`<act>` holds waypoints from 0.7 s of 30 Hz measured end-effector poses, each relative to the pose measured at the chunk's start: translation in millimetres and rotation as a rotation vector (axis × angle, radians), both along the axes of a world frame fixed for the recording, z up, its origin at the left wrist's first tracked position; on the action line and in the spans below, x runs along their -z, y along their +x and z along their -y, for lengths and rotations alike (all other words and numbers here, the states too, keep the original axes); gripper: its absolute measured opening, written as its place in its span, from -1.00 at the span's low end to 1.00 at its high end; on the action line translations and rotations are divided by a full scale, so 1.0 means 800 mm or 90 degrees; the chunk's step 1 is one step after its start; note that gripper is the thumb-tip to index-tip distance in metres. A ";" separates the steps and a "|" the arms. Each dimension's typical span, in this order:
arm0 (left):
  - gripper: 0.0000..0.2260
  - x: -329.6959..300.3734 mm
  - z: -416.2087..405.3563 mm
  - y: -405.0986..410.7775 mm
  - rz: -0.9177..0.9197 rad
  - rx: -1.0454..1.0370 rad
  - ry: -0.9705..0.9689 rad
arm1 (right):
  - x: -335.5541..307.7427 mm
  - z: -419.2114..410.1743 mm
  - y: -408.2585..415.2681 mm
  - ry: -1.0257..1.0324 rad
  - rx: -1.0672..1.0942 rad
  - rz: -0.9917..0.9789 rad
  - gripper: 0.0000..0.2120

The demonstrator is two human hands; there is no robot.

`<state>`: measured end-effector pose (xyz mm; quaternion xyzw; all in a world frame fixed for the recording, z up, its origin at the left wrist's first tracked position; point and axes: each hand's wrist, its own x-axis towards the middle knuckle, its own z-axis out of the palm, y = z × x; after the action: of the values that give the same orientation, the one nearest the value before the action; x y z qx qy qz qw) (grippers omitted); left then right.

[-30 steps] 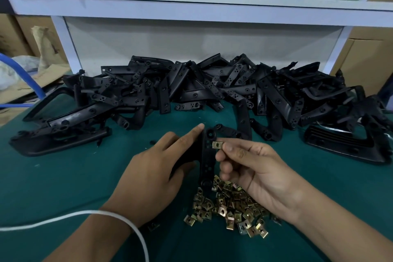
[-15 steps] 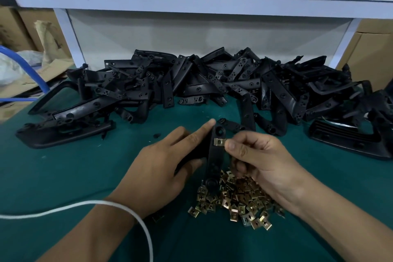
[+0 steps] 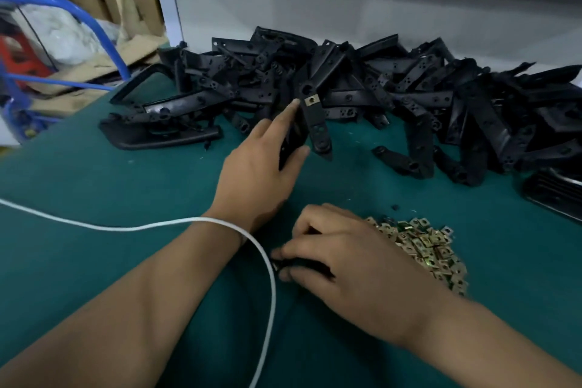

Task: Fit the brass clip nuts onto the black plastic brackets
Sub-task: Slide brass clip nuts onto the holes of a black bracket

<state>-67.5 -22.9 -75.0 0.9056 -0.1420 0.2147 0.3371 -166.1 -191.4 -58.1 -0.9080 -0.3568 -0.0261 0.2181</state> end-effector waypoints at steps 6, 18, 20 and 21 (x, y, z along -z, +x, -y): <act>-0.43 0.003 0.001 -0.001 0.004 0.005 0.017 | -0.003 -0.006 0.002 0.030 -0.020 -0.030 -0.95; -0.43 0.005 0.005 -0.009 0.026 0.070 0.051 | -0.007 0.073 0.039 0.684 0.287 -0.042 -0.78; -0.42 0.005 0.005 -0.011 0.024 0.082 0.065 | 0.003 0.074 0.044 0.777 0.293 -0.146 -0.80; -0.42 0.005 0.005 -0.011 0.021 0.088 0.069 | 0.008 0.072 0.045 0.826 0.288 -0.192 -0.82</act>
<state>-76.3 -26.6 -79.2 0.9069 -0.2211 0.1982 0.2991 -130.0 -249.1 -64.3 -0.6403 -0.0377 -0.1521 0.7520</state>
